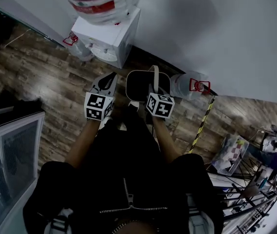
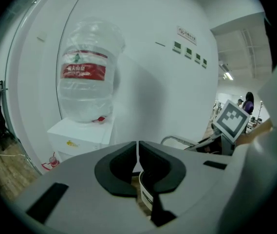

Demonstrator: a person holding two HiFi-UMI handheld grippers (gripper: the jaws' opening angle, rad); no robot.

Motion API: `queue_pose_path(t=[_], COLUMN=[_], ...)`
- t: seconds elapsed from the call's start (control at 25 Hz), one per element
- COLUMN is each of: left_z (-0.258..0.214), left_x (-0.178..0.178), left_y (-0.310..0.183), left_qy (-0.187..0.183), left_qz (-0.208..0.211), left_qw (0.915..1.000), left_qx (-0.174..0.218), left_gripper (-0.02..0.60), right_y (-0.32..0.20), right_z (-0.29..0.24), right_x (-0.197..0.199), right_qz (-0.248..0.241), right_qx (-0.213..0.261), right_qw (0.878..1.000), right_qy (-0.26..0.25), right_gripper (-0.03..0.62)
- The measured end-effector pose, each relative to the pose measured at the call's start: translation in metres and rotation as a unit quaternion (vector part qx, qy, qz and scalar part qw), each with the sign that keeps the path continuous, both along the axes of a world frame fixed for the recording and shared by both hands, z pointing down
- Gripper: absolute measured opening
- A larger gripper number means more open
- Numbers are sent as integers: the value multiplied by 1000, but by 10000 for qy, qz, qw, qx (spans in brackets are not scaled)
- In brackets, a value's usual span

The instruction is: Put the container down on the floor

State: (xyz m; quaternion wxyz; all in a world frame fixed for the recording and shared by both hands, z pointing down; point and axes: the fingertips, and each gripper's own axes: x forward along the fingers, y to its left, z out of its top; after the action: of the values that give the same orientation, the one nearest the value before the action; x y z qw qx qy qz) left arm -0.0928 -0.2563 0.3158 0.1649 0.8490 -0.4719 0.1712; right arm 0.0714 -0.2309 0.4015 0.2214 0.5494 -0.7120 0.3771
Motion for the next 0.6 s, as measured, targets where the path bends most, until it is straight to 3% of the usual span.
queue_pose_path(t=[0.24,0.6], left_z=[7,13], left_x=[23,47], left_y=[-17,-50], left_qy=[-82,-120], left_qz=[-3,431], left_qw=[9999,9989], left_qx=[-136,-161], left_gripper=[26,26], right_y=[-25,-44], right_z=[6,15], right_x=[27,49], right_qz=[95,421], right_qx=[-48,-164], right_qw=[9999,9990], right_qy=[-65,-39], right_gripper=[11,12])
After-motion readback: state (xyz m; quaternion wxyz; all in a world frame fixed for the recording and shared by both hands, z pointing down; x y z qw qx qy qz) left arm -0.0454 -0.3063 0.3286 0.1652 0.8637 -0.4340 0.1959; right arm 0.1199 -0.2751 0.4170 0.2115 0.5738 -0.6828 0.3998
